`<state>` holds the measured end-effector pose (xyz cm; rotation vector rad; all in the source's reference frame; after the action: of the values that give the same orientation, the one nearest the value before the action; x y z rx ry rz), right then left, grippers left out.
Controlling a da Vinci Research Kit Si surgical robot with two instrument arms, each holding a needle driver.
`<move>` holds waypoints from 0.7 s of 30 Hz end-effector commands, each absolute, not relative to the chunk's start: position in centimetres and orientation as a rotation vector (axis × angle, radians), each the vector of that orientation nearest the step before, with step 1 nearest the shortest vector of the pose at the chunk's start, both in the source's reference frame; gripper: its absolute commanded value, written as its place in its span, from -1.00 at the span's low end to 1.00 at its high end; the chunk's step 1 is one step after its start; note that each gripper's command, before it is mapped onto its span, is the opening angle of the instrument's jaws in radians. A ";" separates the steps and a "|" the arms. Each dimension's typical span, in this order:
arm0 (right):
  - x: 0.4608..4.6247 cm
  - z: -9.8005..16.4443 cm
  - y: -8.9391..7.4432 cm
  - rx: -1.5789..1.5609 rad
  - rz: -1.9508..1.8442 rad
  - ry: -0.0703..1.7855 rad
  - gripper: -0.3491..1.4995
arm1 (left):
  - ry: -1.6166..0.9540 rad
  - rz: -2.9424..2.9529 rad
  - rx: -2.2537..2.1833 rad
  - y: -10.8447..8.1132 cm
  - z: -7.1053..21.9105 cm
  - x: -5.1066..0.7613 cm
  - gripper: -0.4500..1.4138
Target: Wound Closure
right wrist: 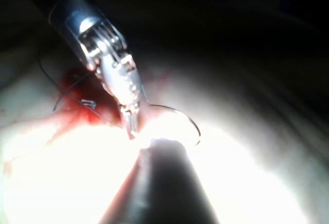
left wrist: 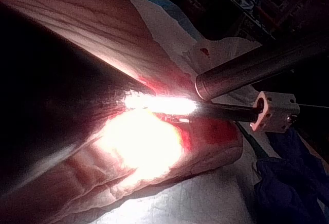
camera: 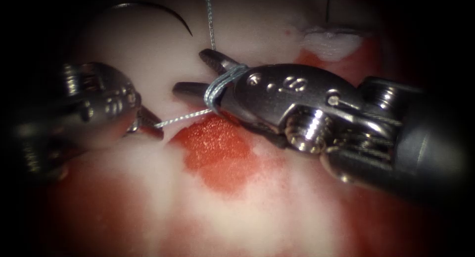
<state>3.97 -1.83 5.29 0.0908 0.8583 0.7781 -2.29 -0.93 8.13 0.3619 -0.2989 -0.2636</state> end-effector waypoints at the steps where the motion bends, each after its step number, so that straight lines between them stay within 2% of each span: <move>1: 4.07 5.2 -1.8 0.086 0.775 0.866 -0.20 | -0.297 -0.272 0.349 -0.8 8.1 -2.32 -1.00; 14: 3.98 5.3 -1.8 0.059 0.783 0.857 -0.24 | -0.258 -0.435 0.264 -0.5 8.0 -1.98 -1.00; 17: 3.96 5.3 -1.8 0.038 0.809 0.847 -0.11 | -0.248 -0.462 0.258 -0.5 7.9 -1.97 -1.00; 21: 3.94 5.3 -1.9 0.016 0.835 0.836 -0.15 | -0.236 -0.484 0.255 -0.5 8.0 -2.02 -1.00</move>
<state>3.84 -1.96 5.35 0.0148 0.8276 0.8389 -1.96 -0.58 7.98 0.2612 -0.2298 -0.4827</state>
